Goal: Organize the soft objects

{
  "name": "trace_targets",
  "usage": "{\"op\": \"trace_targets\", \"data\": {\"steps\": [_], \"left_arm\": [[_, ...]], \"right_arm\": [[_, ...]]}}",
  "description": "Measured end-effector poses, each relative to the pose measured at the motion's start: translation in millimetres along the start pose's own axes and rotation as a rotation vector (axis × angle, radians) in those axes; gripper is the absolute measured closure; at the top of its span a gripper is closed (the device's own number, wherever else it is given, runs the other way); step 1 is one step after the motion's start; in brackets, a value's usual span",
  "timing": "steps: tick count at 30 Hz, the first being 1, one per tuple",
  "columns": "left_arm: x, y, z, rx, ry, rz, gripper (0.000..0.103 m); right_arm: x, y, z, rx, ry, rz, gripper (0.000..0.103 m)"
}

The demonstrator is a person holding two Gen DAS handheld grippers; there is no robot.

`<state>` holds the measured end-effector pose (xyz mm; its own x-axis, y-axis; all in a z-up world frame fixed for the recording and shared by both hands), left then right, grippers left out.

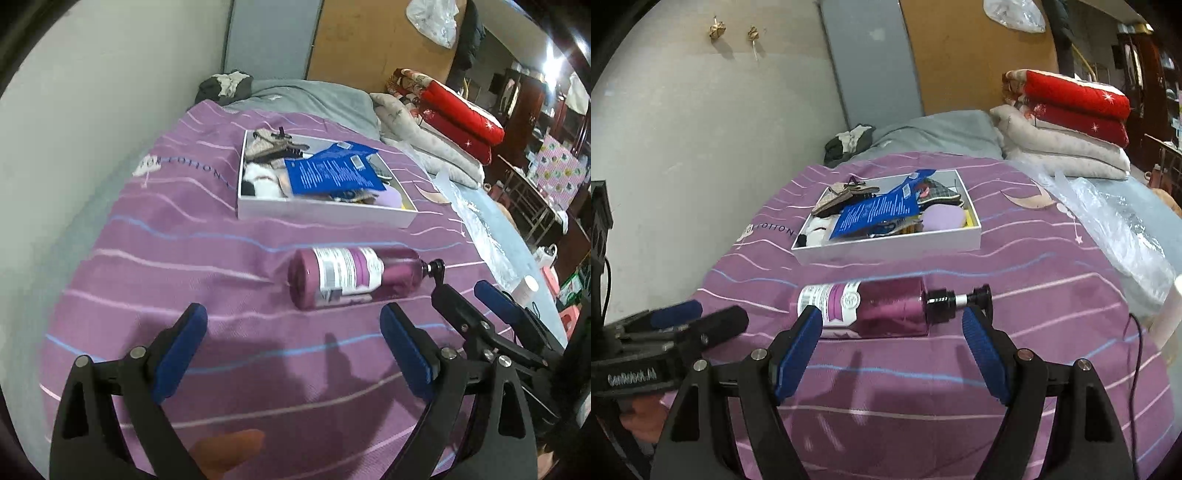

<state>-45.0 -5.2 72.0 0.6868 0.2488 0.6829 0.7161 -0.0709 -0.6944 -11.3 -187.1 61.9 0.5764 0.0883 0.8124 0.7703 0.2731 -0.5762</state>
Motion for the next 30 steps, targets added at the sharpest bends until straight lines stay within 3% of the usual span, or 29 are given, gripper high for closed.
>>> {"op": "trace_targets", "data": {"steps": [4,9,18,26,30], "left_arm": [[-18,14,-5,0.075,0.07,0.007,0.009],[-18,20,-1,0.054,0.055,0.024,0.009],[-23,20,-5,0.077,0.083,0.01,0.01],[-24,21,-6,0.08,0.091,0.012,0.01],[-24,19,-7,0.078,0.093,0.004,0.01]], "right_arm": [[-7,7,-9,-0.033,0.047,0.023,0.024],[-9,11,-18,-0.038,0.091,0.039,0.024],[-15,24,-2,-0.084,0.017,0.11,0.024],[-17,29,-6,-0.127,0.027,0.139,0.014],[-18,22,-6,-0.169,0.027,0.104,0.01]]}}
Point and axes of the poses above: each gripper's, at about its wrist camera, not at the fingertips, and y roughly the way its jaws point, z to its left, x to its top, the point moved 1 cm from there along y, roughly the way its jaws point, and after that the axes turned 4 degrees about -x, right-handed, at the moved point
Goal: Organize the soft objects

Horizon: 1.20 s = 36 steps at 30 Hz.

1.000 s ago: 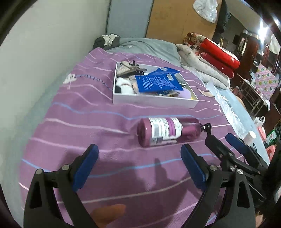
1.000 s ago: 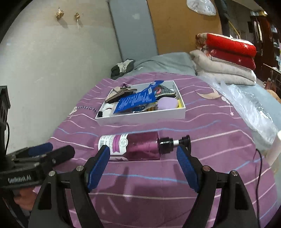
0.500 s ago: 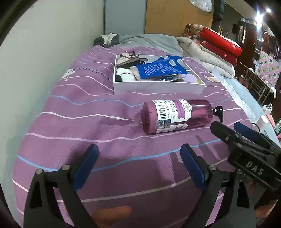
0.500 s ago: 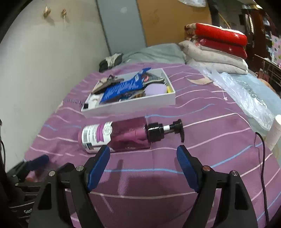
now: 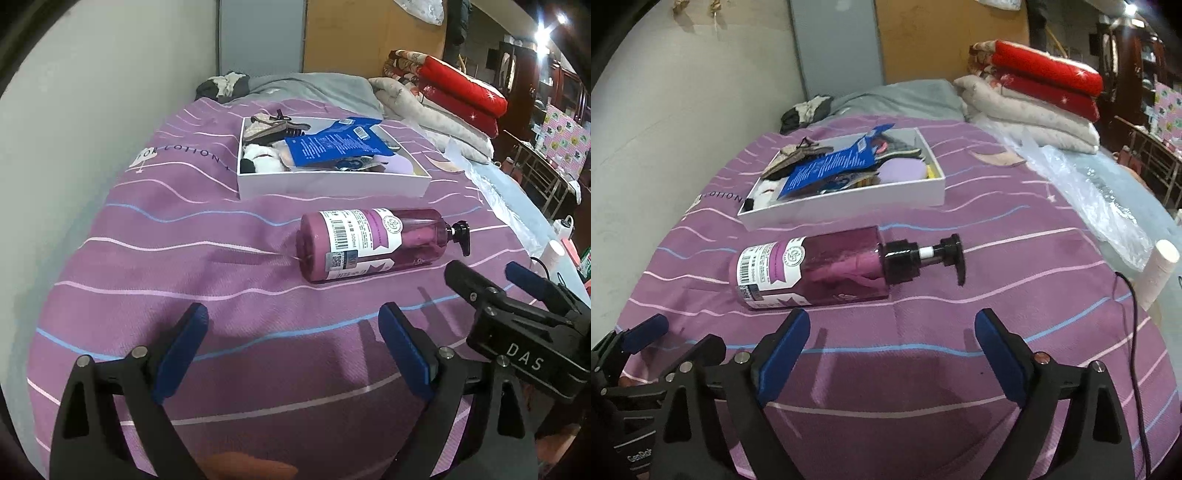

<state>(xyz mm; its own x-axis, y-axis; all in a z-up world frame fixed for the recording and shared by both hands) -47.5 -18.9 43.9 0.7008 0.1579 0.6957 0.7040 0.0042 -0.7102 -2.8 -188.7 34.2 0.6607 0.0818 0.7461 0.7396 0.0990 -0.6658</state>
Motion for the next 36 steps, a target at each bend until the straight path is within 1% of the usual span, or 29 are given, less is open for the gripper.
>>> {"op": "trace_targets", "data": {"steps": [3,5,6,7,8,9,11,14,22,36], "left_arm": [[0,0,1,0.0,-0.008,0.002,0.01],[0,0,2,-0.002,-0.014,0.004,0.01],[0,0,2,-0.006,-0.018,0.004,0.01],[0,1,3,-0.008,-0.019,0.005,0.01],[0,1,2,-0.01,-0.018,0.007,0.01],[0,1,1,-0.008,-0.015,0.007,0.01],[-1,1,-1,-0.005,-0.005,0.007,0.01],[0,2,-1,-0.007,-0.008,0.013,0.01],[-1,7,0,-0.023,-0.018,0.042,0.01],[-3,10,0,-0.036,-0.02,0.057,0.01]], "right_arm": [[0,-3,-1,-0.014,-0.001,-0.013,0.007],[0,3,-2,0.012,0.001,0.018,0.006],[-1,9,-2,0.042,0.003,0.051,0.006],[-1,14,-2,0.06,0.004,0.082,0.003],[-2,23,-1,0.073,0.002,0.137,0.0],[-5,38,2,0.09,-0.015,0.232,0.0],[-9,56,11,0.071,-0.058,0.33,0.0],[-9,56,13,0.061,-0.067,0.337,0.0],[-8,60,4,0.105,-0.017,0.365,0.0],[-7,61,3,0.106,-0.016,0.372,0.0]]}}
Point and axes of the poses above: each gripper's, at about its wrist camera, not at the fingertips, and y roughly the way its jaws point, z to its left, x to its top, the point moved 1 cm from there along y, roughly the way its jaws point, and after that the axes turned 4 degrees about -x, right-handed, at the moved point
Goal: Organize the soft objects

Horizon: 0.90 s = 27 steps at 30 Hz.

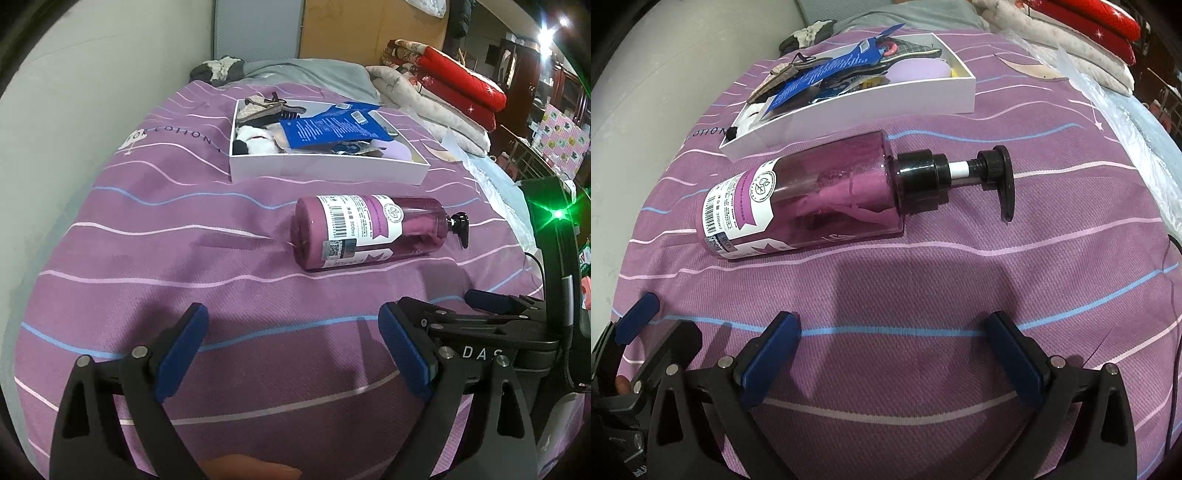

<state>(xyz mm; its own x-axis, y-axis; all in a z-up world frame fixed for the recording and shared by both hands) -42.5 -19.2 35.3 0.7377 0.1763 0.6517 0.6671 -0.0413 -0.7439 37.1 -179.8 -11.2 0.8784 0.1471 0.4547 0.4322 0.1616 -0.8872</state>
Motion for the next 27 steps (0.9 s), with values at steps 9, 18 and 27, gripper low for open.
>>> {"op": "trace_targets", "data": {"steps": [9,18,27], "left_arm": [[-1,-3,-2,0.002,0.007,-0.017,0.011],[0,-7,-1,-0.018,0.003,-0.04,0.012],[1,-10,-2,-0.011,0.008,-0.056,0.012]], "right_arm": [[6,6,0,0.006,0.039,0.018,0.0],[-10,-41,-15,0.108,0.084,-0.233,0.0],[-13,-71,7,0.023,-0.029,-0.386,0.0]]}}
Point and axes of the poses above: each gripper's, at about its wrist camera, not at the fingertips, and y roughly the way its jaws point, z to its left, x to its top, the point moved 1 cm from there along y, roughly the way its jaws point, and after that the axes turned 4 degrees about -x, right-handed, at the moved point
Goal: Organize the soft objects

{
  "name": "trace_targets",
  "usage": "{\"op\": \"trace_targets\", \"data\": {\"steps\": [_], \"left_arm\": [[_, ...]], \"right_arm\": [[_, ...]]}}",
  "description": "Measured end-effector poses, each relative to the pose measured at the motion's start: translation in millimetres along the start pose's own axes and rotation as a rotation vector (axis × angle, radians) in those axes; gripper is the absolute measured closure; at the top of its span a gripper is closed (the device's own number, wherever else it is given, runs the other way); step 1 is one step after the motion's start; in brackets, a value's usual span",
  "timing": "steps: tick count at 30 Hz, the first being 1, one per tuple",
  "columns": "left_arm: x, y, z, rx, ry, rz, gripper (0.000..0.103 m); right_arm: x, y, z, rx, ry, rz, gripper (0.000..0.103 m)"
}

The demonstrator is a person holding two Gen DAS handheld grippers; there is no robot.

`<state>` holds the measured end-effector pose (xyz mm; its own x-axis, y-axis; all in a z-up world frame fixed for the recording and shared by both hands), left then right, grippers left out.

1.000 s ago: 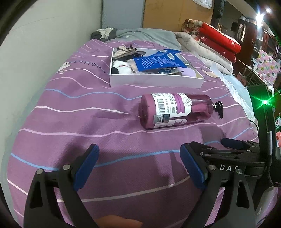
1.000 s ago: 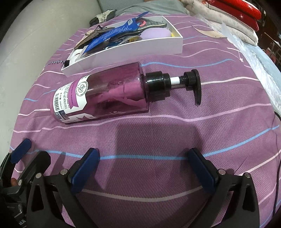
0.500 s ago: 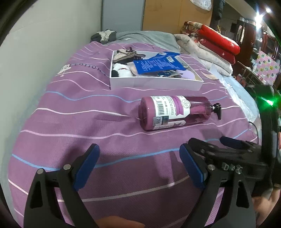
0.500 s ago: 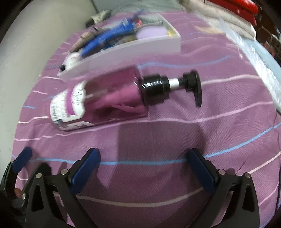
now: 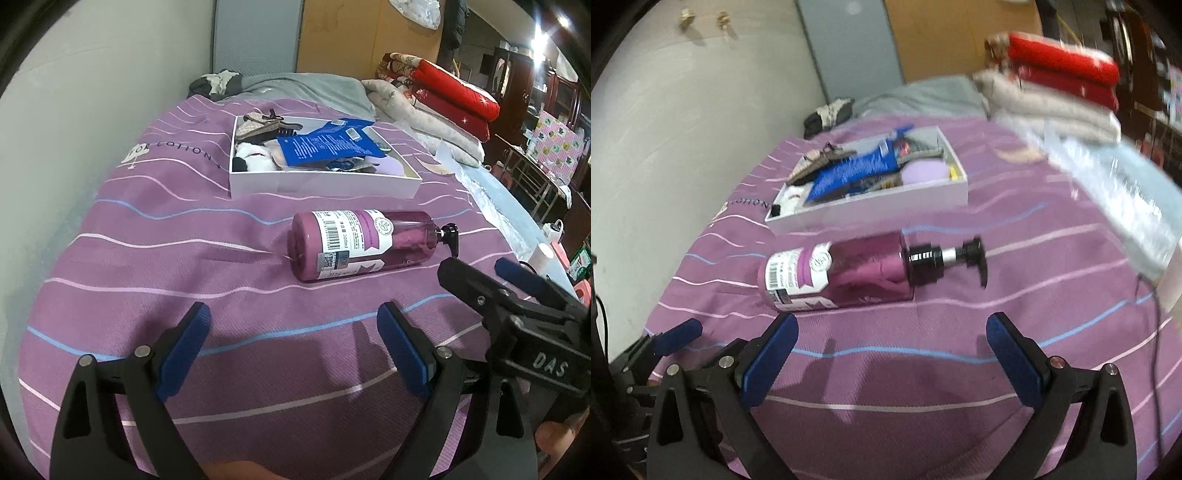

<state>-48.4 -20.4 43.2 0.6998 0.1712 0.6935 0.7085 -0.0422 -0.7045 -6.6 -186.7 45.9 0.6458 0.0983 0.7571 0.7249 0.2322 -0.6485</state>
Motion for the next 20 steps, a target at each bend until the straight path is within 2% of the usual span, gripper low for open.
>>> {"op": "trace_targets", "data": {"steps": [12,20], "left_arm": [[-0.7,-0.7,-0.8,0.017,0.012,0.002,0.012],[0.1,1.4,-0.1,0.001,0.012,0.016,0.012]], "right_arm": [[0.4,1.1,6.0,-0.02,-0.032,-0.023,0.0],[-0.2,0.1,7.9,-0.019,-0.035,-0.023,0.0]]}}
Point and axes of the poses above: each gripper's, at about its wrist camera, not at the fingertips, and y roughly the way its jaws point, z to its left, x to its top, the point moved 1 cm from there along y, roughly the way its jaws point, and after that the axes turned 4 degrees about -x, right-handed, at the moved point
